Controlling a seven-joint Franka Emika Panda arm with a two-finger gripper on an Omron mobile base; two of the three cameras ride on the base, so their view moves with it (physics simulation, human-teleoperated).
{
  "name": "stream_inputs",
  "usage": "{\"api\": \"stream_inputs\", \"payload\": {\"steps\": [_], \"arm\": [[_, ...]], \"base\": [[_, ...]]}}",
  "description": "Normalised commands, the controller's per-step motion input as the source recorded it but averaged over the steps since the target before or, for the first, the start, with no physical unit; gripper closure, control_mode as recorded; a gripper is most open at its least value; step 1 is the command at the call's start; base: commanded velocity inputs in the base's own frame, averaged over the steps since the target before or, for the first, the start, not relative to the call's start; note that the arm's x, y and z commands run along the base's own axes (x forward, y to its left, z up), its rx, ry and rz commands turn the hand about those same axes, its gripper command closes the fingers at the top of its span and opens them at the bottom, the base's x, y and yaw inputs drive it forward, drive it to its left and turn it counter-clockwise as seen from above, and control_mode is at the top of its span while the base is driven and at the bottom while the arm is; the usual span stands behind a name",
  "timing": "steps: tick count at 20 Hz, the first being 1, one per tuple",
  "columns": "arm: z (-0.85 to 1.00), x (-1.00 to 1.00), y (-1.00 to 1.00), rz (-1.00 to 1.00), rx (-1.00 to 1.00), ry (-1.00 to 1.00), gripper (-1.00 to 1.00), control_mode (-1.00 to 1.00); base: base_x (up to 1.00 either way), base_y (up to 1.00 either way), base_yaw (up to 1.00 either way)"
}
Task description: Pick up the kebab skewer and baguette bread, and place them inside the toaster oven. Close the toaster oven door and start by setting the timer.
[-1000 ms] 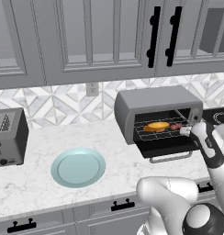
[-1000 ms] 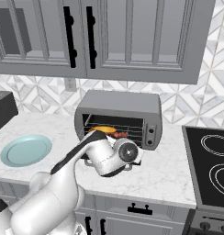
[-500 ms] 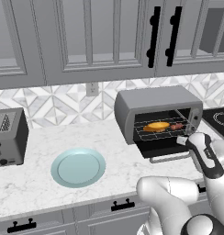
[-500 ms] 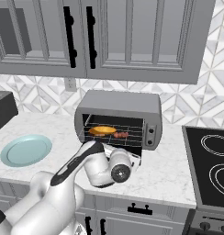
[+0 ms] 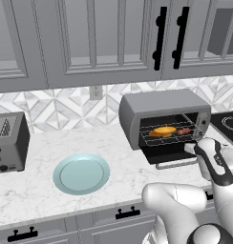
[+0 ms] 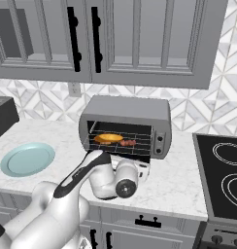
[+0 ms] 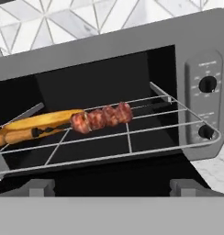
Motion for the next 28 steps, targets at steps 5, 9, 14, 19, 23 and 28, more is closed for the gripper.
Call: {"api": "stream_inputs", "payload": {"steps": [5,9,14,19,23,28], "arm": [[0.03,0.00,0.00,0.00,-0.26,-0.06,-1.00,-1.00],[0.01,0.00,0.07,0.00,-0.13,0.00,-1.00,-1.00],[0.00,0.00,0.02,0.01,0.00,0.00,-1.00,-1.00],[0.00,0.00,0.00,0.00,0.04,0.00,-1.00,-1.00],[0.04,0.08,0.00,0.00,0.08,0.00,-1.00,-1.00],[0.11,0.08,0.00,0.00,0.01,-0.01,-1.00,-1.00]], "base": [[0.00,0.00,0.00],[0.00,0.00,0.00],[0.00,0.00,0.00],[0.00,0.00,0.00],[0.00,0.00,0.00],[0.00,0.00,0.00]]}}
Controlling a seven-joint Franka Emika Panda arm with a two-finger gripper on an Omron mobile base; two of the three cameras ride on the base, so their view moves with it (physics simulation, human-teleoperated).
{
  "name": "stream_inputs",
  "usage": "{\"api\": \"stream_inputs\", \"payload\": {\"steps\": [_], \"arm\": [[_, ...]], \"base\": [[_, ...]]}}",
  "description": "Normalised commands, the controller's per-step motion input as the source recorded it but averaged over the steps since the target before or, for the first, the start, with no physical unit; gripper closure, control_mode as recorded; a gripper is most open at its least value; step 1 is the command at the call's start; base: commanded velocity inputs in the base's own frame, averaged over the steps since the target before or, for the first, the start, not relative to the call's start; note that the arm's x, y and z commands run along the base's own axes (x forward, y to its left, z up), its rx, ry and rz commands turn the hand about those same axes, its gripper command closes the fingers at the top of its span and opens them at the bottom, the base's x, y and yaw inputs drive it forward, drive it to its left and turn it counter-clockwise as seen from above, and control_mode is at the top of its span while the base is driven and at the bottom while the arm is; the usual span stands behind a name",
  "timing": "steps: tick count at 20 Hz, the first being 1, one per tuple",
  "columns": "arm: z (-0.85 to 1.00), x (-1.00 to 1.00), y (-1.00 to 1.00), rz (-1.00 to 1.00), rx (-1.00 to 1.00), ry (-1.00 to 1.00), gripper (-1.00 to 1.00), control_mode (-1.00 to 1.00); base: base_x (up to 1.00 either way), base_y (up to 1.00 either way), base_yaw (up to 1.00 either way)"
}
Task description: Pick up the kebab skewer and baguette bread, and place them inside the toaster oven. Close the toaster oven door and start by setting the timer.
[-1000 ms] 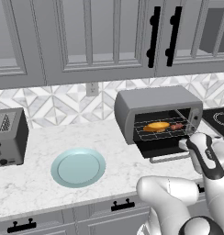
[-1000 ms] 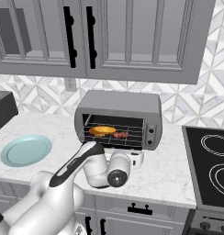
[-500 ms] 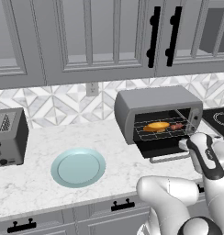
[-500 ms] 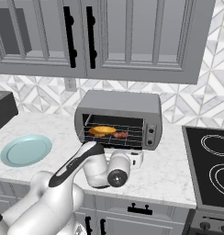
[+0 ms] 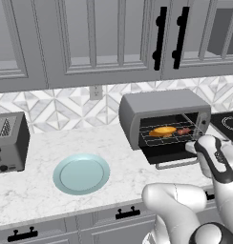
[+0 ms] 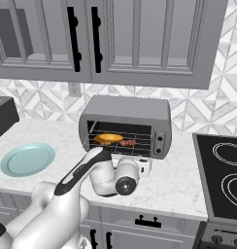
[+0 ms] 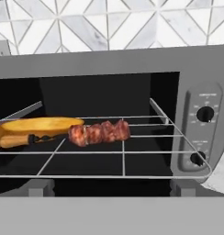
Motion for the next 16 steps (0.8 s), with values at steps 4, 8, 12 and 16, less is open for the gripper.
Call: {"api": "stream_inputs", "payload": {"steps": [4,8,12,16], "arm": [[0.03,0.08,0.00,0.00,0.00,-0.01,-1.00,-1.00],[0.00,0.13,0.00,0.00,0.00,0.00,-1.00,-1.00],[0.00,0.13,0.00,0.00,0.00,0.00,-1.00,-1.00],[0.00,0.01,0.03,0.00,0.00,0.00,-1.00,-1.00]], "base": [[0.00,0.00,0.00],[0.00,0.00,0.00],[0.00,0.00,0.00],[0.00,0.00,0.00]]}}
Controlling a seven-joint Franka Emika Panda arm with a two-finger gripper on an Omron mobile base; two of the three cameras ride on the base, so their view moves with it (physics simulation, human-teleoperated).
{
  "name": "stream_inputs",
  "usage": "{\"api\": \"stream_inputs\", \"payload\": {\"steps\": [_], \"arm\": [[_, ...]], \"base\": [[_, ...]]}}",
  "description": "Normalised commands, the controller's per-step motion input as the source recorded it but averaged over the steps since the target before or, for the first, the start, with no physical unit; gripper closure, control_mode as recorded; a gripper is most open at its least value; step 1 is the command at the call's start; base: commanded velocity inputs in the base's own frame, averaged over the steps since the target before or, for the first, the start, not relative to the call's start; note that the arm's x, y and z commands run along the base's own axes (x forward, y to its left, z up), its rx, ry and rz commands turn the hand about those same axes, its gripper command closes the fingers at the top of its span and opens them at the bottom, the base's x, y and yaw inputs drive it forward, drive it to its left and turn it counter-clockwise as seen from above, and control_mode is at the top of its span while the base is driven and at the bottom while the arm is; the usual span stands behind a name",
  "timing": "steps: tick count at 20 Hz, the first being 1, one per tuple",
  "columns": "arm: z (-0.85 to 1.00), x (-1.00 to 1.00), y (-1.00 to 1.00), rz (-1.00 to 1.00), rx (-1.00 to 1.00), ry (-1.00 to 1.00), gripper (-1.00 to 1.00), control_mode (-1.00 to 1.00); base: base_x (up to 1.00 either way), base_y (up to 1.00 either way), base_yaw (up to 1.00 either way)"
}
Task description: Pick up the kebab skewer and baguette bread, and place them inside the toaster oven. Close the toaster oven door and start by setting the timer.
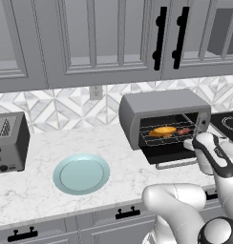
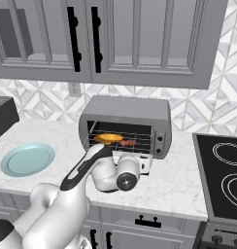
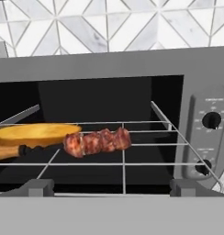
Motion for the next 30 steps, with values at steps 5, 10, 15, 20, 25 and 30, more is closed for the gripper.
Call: {"api": "stream_inputs", "payload": {"steps": [5,10,15,20,25,30], "arm": [[-0.03,0.00,0.16,0.00,0.00,0.00,-1.00,-1.00],[-0.06,0.00,0.09,0.00,0.00,0.00,-1.00,-1.00],[-0.10,0.02,0.00,0.00,0.00,0.00,-1.00,-1.00],[-0.02,0.13,0.00,0.00,0.00,0.00,-1.00,-1.00],[0.00,0.19,0.00,0.00,0.00,0.00,-1.00,-1.00],[-0.02,0.12,0.00,0.00,0.00,0.00,-1.00,-1.00]], "base": [[0.00,0.00,0.00],[0.00,0.00,0.00],[0.00,0.00,0.00],[0.00,0.00,0.00],[0.00,0.00,0.00],[0.00,0.00,0.00]]}}
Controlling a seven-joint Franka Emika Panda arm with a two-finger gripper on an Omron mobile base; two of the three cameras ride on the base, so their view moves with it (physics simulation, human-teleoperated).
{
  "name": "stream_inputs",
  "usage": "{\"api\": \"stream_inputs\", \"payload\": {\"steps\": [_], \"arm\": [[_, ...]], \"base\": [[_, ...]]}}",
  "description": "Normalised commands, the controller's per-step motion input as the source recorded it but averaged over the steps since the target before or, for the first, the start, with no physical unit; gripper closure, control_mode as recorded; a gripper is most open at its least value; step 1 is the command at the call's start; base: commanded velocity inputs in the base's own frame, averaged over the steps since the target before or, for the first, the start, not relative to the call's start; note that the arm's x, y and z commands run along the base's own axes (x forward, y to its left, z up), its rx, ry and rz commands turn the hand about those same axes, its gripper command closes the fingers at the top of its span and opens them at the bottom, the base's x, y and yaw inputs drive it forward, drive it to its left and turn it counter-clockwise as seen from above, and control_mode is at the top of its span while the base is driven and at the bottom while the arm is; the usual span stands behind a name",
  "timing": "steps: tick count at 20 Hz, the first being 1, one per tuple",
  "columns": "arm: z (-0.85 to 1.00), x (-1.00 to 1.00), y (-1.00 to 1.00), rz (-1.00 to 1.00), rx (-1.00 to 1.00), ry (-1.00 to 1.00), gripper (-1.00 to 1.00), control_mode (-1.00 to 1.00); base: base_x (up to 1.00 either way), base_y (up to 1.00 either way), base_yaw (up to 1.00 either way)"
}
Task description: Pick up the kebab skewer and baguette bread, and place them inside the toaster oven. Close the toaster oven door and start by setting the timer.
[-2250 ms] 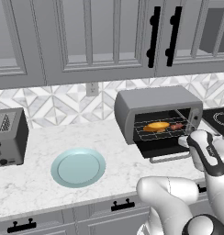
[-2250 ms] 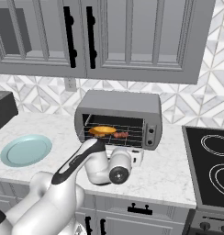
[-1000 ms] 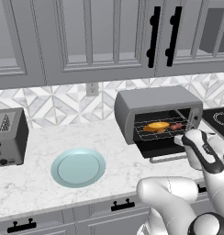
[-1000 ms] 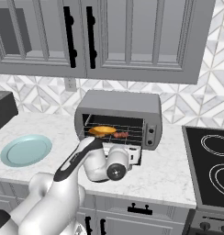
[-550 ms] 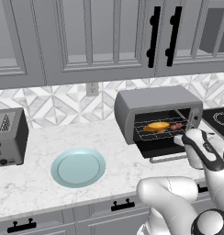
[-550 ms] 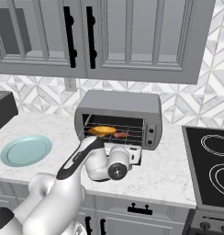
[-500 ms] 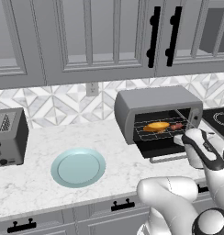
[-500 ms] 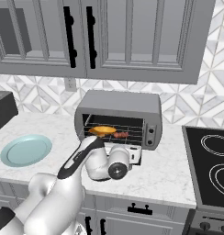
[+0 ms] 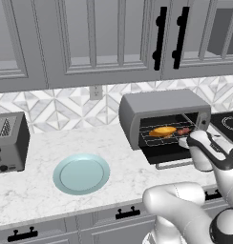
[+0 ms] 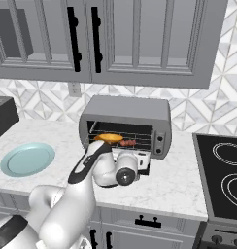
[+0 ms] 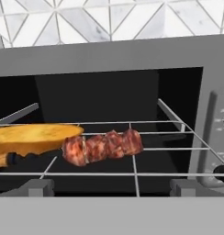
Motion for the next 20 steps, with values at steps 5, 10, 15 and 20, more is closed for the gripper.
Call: {"api": "stream_inputs", "payload": {"steps": [5,10,15,20], "arm": [[-0.05,0.06,0.00,0.00,0.00,0.00,-1.00,-1.00],[0.03,-0.04,0.00,0.00,0.00,-0.01,-1.00,-1.00],[0.00,-0.33,0.00,0.00,0.00,0.00,-1.00,-1.00],[0.00,-0.29,0.00,0.00,0.00,0.00,-1.00,-1.00]], "base": [[0.00,0.00,0.00],[0.00,0.00,0.00],[0.00,0.00,0.00],[0.00,0.00,0.00]]}}
